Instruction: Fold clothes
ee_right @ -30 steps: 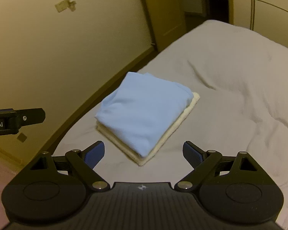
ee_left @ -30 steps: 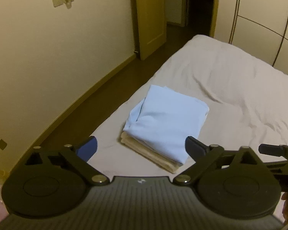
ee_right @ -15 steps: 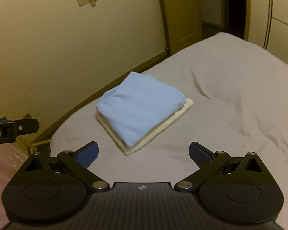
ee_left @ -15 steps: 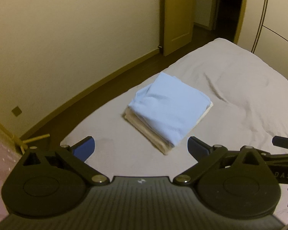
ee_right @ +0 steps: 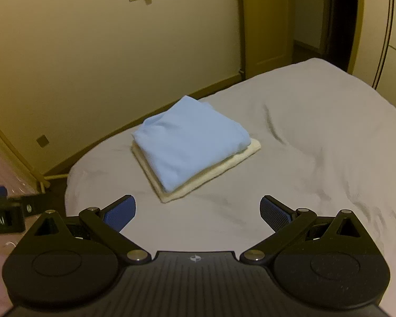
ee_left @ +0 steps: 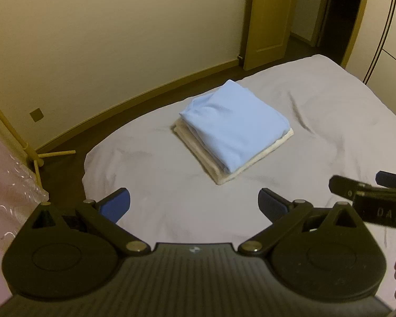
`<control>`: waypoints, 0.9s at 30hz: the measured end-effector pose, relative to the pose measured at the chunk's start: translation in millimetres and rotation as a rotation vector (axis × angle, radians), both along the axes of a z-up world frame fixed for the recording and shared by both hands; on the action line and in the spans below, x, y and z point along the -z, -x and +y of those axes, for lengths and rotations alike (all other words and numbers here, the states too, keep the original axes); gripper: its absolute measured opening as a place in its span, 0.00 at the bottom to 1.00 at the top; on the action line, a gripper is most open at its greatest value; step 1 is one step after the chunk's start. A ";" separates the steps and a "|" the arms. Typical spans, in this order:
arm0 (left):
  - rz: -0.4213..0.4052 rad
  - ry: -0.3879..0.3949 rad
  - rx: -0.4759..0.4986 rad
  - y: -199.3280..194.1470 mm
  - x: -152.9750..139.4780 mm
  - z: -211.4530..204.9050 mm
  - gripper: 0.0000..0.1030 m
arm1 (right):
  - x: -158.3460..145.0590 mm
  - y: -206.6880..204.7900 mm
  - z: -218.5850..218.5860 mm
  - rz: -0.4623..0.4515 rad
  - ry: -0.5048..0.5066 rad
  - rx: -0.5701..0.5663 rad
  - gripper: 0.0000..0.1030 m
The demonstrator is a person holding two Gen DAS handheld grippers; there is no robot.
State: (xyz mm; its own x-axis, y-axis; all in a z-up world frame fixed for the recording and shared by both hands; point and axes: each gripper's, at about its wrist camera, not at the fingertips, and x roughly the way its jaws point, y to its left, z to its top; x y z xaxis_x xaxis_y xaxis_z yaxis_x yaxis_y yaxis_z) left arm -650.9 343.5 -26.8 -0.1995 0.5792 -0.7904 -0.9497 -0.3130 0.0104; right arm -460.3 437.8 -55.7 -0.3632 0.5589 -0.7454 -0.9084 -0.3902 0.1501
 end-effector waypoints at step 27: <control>0.007 0.096 -0.056 -11.0 32.3 29.7 0.99 | 36.6 -8.2 36.3 0.035 0.162 -0.008 1.00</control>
State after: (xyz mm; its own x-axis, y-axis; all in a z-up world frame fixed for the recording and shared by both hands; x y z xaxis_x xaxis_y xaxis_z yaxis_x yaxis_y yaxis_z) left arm -639.9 373.2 -59.2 -0.2351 0.4883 -0.8404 -0.9305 -0.3628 0.0495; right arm -452.1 474.1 -92.2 -0.3948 0.4296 -0.8121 -0.8984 -0.3656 0.2433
